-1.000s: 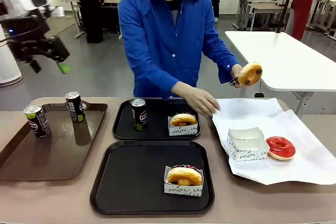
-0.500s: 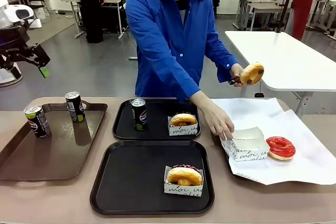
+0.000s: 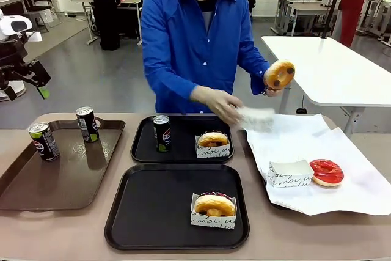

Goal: Set up donuts and drinks on trays.
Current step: Pick up one Pepsi coke from the Handle tray and place it on the Flat Tray without a Pepsi coke.

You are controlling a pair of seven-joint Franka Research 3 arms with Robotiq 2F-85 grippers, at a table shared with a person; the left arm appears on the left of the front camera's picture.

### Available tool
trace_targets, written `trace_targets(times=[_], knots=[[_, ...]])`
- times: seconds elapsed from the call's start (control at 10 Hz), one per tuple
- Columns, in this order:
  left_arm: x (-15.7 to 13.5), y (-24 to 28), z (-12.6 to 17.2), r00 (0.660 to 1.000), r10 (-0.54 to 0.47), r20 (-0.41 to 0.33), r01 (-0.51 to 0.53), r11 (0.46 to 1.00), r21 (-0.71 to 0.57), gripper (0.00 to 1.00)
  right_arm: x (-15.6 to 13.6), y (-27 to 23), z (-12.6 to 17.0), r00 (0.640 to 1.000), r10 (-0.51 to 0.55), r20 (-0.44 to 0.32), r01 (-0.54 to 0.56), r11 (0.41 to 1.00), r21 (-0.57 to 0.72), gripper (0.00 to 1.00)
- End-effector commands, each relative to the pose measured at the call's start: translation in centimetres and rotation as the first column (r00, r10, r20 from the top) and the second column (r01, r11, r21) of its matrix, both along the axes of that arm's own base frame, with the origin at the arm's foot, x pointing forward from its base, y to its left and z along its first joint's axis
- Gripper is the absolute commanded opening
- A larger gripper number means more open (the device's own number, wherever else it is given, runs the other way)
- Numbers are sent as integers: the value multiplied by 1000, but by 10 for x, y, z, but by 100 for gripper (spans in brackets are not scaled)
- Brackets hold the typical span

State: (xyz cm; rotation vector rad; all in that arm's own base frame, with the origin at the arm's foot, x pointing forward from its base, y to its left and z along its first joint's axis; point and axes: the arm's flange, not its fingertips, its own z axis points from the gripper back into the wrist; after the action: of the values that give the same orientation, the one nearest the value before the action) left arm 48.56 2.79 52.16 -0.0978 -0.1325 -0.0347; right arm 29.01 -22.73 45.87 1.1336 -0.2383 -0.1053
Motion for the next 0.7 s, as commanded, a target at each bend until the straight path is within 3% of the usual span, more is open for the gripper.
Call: trace_targets(times=[0.0,0.4,0.6], knots=[[3,-1,3,1000,6,5,-6,1000,-4,100,0,0,1,1000,5,17,-5,1000,13,100],[1,0,2,1000,0,3,0,1000,0,100,0,0,1,1000,5,17,-5,1000,13,100],[-21,2,-22,996,-45,77,40,997,73,100,0,0,1,1000,5,17,-5,1000,13,100]])
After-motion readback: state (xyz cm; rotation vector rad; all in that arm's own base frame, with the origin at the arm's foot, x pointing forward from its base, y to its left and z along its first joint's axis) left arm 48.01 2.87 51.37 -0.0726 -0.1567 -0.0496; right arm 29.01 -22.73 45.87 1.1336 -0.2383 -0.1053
